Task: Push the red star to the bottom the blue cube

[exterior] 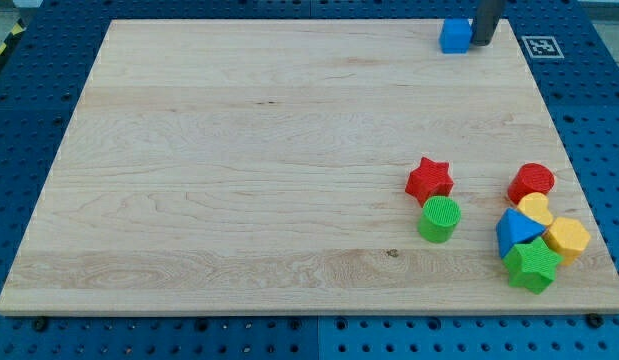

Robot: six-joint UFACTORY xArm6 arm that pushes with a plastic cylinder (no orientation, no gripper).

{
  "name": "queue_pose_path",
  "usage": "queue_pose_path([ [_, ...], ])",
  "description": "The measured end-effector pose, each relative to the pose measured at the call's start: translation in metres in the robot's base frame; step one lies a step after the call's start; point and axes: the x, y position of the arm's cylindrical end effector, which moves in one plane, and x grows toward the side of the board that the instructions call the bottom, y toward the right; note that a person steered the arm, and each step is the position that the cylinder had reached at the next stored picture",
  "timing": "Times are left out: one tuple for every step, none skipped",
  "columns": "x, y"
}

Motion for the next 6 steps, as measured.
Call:
queue_pose_path([
  [-0.005,-0.019],
  [-0.005,-0.021],
  [0.058,-0.001],
  [0.124,-0.001],
  [0.144,-0.037],
  [0.141,-0.115],
])
